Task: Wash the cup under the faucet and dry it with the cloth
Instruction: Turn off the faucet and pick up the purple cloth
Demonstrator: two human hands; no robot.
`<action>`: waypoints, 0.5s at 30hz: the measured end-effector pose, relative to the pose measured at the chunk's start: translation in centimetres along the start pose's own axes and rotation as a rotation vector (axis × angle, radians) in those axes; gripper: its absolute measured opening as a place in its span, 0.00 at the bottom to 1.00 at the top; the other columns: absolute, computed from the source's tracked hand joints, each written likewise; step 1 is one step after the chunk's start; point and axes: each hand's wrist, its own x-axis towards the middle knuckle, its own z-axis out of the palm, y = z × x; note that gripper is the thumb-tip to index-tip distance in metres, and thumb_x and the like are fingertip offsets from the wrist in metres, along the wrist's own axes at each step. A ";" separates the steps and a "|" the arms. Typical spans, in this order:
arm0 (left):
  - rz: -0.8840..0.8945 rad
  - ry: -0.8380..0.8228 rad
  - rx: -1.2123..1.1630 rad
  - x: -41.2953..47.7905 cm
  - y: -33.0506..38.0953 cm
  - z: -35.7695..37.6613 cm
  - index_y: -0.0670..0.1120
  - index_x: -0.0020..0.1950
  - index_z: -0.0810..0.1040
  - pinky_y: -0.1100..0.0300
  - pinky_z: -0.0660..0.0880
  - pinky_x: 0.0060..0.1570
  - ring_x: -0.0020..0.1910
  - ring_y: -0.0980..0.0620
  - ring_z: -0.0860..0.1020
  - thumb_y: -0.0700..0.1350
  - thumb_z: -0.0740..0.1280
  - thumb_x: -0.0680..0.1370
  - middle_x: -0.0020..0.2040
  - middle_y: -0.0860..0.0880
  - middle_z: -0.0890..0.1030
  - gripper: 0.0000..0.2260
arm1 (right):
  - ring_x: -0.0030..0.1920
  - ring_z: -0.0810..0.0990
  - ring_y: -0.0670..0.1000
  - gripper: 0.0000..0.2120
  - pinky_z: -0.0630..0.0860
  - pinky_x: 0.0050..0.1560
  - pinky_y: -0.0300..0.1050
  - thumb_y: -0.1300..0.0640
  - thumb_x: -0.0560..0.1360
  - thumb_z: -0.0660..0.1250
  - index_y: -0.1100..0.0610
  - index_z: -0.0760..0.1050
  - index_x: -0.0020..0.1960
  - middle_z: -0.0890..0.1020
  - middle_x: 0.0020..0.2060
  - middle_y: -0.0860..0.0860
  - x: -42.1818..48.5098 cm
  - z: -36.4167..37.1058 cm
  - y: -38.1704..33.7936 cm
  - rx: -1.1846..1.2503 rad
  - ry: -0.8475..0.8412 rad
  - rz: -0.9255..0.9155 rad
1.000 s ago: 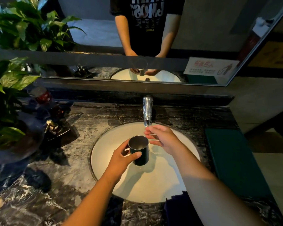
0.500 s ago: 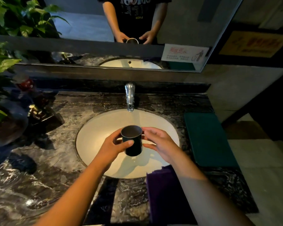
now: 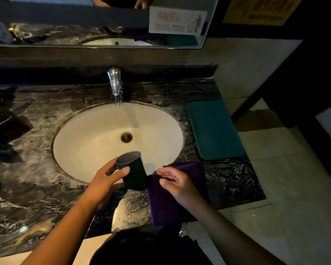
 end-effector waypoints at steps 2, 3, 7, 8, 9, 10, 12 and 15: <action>-0.003 0.036 -0.013 -0.5 -0.2 -0.8 0.47 0.68 0.79 0.50 0.84 0.51 0.61 0.46 0.82 0.59 0.84 0.59 0.63 0.46 0.84 0.40 | 0.70 0.73 0.42 0.25 0.71 0.72 0.47 0.43 0.75 0.67 0.46 0.73 0.71 0.77 0.69 0.43 -1.2 0.7 1.9 -0.276 0.013 -0.088; -0.002 0.060 -0.027 -0.9 -0.3 -1.1 0.46 0.67 0.79 0.52 0.84 0.50 0.60 0.46 0.83 0.59 0.85 0.57 0.62 0.45 0.84 0.42 | 0.73 0.69 0.42 0.28 0.69 0.74 0.45 0.43 0.76 0.67 0.48 0.68 0.75 0.73 0.73 0.44 -1.7 1.0 2.7 -0.387 0.012 -0.163; 0.004 0.087 -0.067 -2.2 -1.0 -2.0 0.46 0.66 0.79 0.54 0.84 0.49 0.58 0.47 0.84 0.60 0.84 0.56 0.59 0.46 0.85 0.42 | 0.80 0.54 0.45 0.41 0.52 0.80 0.43 0.38 0.77 0.65 0.52 0.53 0.82 0.58 0.81 0.47 -2.6 1.5 5.2 -0.694 -0.024 -0.328; -0.003 0.083 -0.070 -2.5 -1.4 -2.2 0.47 0.67 0.79 0.54 0.84 0.50 0.59 0.46 0.83 0.58 0.83 0.60 0.59 0.46 0.85 0.38 | 0.81 0.51 0.47 0.44 0.48 0.81 0.48 0.35 0.75 0.63 0.53 0.51 0.82 0.56 0.82 0.48 -2.6 1.6 5.8 -0.787 -0.043 -0.354; -0.022 0.086 -0.074 -2.8 -1.5 -2.2 0.47 0.67 0.79 0.54 0.84 0.50 0.60 0.45 0.83 0.55 0.81 0.65 0.60 0.46 0.84 0.34 | 0.82 0.48 0.49 0.46 0.44 0.81 0.53 0.32 0.74 0.62 0.53 0.49 0.83 0.53 0.82 0.50 -2.5 1.6 6.4 -0.868 -0.065 -0.368; -0.034 0.089 -0.074 -3.2 -1.7 -2.3 0.46 0.68 0.78 0.53 0.84 0.51 0.62 0.44 0.82 0.51 0.79 0.69 0.62 0.45 0.84 0.29 | 0.82 0.45 0.51 0.49 0.42 0.80 0.57 0.29 0.73 0.61 0.54 0.48 0.83 0.51 0.83 0.51 -2.6 1.6 6.7 -0.927 -0.098 -0.368; -0.049 0.102 -0.069 -3.8 -2.3 -2.2 0.47 0.69 0.78 0.52 0.83 0.53 0.63 0.43 0.81 0.51 0.79 0.70 0.63 0.44 0.83 0.29 | 0.82 0.39 0.54 0.55 0.38 0.80 0.61 0.23 0.69 0.59 0.54 0.45 0.83 0.45 0.83 0.53 -2.5 1.5 7.2 -1.021 -0.167 -0.344; -0.068 0.123 -0.075 -4.4 -2.8 -2.0 0.48 0.68 0.79 0.52 0.83 0.52 0.62 0.45 0.82 0.59 0.84 0.58 0.63 0.44 0.83 0.41 | 0.81 0.34 0.57 0.60 0.34 0.78 0.63 0.19 0.66 0.56 0.54 0.40 0.83 0.38 0.82 0.55 -2.4 1.8 7.6 -1.151 -0.210 -0.335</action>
